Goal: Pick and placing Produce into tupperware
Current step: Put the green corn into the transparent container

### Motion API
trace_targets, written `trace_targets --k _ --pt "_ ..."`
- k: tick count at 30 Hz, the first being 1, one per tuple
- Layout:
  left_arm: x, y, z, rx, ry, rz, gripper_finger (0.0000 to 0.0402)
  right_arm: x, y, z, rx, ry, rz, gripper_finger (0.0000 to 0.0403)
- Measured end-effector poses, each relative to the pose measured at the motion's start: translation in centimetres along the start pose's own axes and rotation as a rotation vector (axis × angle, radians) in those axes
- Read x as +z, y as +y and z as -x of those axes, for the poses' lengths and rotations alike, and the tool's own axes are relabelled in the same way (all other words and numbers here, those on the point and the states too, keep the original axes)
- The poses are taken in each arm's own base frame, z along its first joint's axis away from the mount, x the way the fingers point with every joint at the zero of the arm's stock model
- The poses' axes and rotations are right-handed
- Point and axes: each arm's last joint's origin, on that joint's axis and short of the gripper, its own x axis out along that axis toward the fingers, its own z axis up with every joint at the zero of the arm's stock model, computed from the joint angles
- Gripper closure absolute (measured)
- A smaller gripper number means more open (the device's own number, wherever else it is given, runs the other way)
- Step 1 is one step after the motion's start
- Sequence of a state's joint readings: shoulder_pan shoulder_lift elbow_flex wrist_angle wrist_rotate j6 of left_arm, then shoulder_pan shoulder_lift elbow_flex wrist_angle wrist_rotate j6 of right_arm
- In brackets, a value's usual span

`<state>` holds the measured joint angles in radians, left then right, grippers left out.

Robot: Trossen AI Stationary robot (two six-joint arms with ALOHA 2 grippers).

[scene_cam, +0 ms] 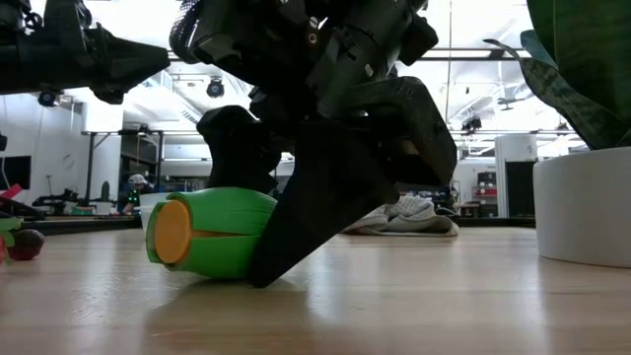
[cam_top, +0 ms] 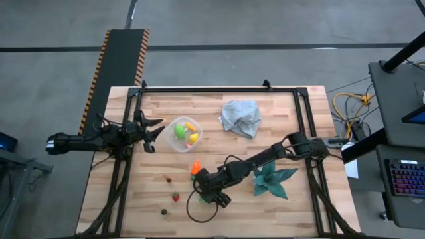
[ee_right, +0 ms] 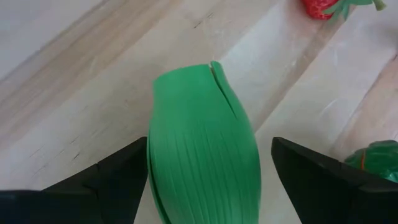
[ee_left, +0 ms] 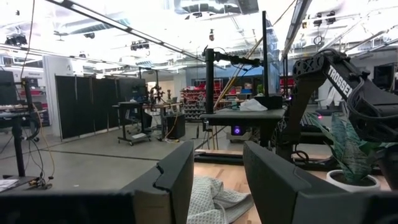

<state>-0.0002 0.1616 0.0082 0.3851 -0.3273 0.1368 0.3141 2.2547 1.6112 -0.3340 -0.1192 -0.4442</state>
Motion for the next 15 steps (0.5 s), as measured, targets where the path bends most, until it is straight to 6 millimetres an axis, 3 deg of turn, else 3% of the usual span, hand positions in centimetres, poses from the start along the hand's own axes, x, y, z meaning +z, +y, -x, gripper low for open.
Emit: trace_targets --k 5,15 --pt "-0.01 0.0 0.0 0.0 0.001 -0.001 0.0275 -0.02 0.01 -0.03 0.0 0.001 -0.002 0.0091" --pt "-0.01 0.0 -0.01 0.0 0.001 -0.001 0.0275 -0.13 0.01 -0.07 -0.003 0.011 -0.03 0.0205"
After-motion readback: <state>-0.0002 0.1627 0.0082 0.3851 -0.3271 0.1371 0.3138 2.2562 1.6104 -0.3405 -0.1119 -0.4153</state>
